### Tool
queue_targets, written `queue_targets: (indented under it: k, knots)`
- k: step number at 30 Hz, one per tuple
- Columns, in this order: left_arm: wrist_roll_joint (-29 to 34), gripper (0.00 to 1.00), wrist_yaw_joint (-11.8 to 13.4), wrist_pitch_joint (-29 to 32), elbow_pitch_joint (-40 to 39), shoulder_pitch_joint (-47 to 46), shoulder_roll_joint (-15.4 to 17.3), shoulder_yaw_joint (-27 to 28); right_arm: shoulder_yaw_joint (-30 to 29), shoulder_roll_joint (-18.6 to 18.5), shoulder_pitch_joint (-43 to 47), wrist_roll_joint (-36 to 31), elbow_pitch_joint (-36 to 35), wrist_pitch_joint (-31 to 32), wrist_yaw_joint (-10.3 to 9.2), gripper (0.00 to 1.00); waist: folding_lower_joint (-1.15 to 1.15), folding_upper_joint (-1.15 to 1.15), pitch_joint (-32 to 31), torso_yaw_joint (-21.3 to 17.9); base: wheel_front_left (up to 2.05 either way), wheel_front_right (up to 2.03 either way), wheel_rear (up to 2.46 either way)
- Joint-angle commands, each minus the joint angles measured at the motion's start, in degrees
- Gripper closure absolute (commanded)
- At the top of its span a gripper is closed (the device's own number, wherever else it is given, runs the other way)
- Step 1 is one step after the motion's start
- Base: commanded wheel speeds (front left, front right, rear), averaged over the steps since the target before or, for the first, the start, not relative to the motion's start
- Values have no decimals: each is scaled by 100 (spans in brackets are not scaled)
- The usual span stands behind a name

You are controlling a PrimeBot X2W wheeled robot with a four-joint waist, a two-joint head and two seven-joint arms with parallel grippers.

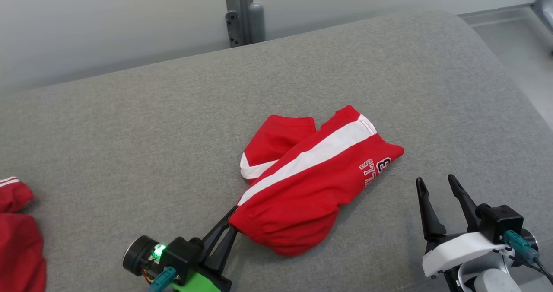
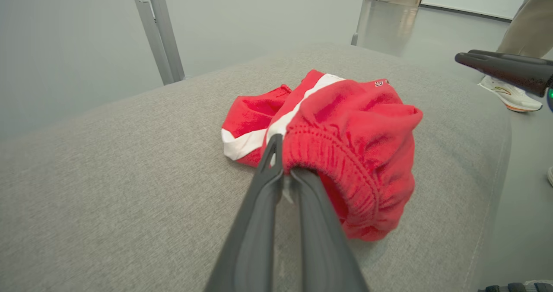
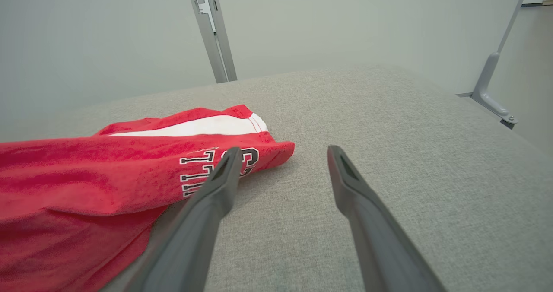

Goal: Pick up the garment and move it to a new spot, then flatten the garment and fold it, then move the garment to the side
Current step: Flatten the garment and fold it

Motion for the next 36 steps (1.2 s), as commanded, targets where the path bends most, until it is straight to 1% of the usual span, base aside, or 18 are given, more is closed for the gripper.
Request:
queue_targets:
  k: [1,4,6,7,8,9,10,14,17,23,28,32,36]
  knots:
    - [81,100,-103,-18,39,158,-36,169,11,-36,-51,-41,18,-16,1,0,0,0,-28,380,0,0,0]
    - [259,100,-368,-19,74,365,-190,547,43,-91,-57,-20,52,-16,1,0,0,0,-66,543,0,0,0]
    - [351,100,-489,-19,109,476,-295,775,70,-109,-46,-20,77,-16,1,0,0,0,-90,634,0,0,0]
    - [407,83,-534,-18,123,508,-349,867,73,-113,-35,-16,82,-16,1,0,0,0,-101,674,0,0,0]
    - [462,58,-579,-18,147,549,-415,963,88,-118,-20,-16,93,-16,1,0,0,0,-118,708,0,0,0]
    - [524,19,-616,-19,168,588,-476,1051,103,-123,-7,-14,104,-16,1,0,0,0,-136,734,0,0,0]
    - [565,0,-658,-19,181,626,-535,1133,107,-128,2,-10,112,-16,1,0,0,0,-150,755,0,0,0]
    - [629,0,-754,-18,284,799,-664,1415,165,-156,13,-6,124,-16,1,0,0,0,-198,790,0,0,0]
    - [676,0,-784,-18,343,943,-687,1614,170,-189,1,18,111,-16,1,0,0,0,-231,784,0,0,0]
    - [781,0,-795,-18,232,1326,-840,2367,96,-259,71,26,31,-16,1,0,0,0,-294,761,0,0,0]
    - [947,0,-793,-18,-66,1630,-1131,3192,-31,-325,156,-37,-83,-16,1,0,0,0,-361,790,0,0,0]
    - [1017,0,-800,-18,-167,1812,-1381,3665,-150,-381,214,-98,-164,-16,1,0,0,0,-448,864,0,0,0]
    - [917,0,-805,-18,-178,1890,-1594,4114,-242,-398,261,-150,-228,-16,1,0,0,0,-529,918,0,0,0]
